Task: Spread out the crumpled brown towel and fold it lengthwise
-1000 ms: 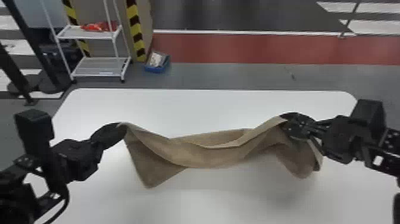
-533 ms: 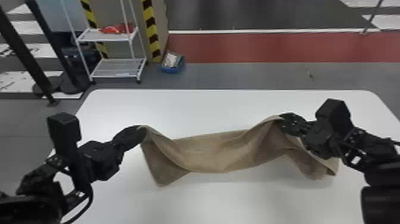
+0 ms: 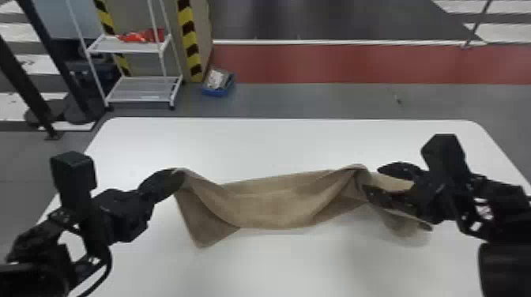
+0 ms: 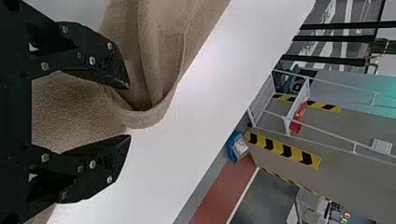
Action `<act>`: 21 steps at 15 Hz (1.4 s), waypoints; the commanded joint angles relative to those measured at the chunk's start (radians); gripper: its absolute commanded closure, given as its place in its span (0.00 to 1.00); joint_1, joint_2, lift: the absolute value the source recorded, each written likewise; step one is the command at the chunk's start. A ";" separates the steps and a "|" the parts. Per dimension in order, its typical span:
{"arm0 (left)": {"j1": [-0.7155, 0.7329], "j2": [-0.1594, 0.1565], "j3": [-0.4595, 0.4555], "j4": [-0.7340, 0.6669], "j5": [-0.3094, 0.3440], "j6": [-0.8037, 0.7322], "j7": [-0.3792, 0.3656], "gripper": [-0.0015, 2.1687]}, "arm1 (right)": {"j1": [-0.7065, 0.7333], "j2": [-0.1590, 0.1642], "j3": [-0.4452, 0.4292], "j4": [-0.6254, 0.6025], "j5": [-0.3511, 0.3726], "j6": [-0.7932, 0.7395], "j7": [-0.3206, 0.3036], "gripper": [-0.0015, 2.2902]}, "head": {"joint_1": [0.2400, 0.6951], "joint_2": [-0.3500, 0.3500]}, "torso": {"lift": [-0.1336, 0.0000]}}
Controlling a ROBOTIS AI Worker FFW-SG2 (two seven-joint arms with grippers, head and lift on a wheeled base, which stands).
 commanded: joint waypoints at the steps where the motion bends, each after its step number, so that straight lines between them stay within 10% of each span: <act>1: -0.004 0.000 -0.008 0.010 -0.004 -0.010 0.001 0.75 | 0.065 -0.034 -0.093 -0.086 -0.070 -0.027 0.076 0.02 | 1.00 0.52 | 0.07; 7: -0.007 0.000 -0.027 0.021 -0.018 -0.019 0.004 0.75 | 0.137 -0.159 -0.248 -0.105 -0.053 -0.183 0.342 0.09 | 1.00 0.41 | 0.07; 14: 0.002 0.000 -0.038 0.019 -0.024 -0.022 0.006 0.75 | 0.117 -0.202 -0.201 0.015 0.186 -0.196 0.302 0.17 | 1.00 0.27 | 0.07; 21: 0.002 0.000 -0.044 0.021 -0.029 -0.022 0.007 0.75 | 0.101 -0.201 -0.196 0.055 0.155 -0.190 0.257 0.28 | 1.00 0.22 | 0.07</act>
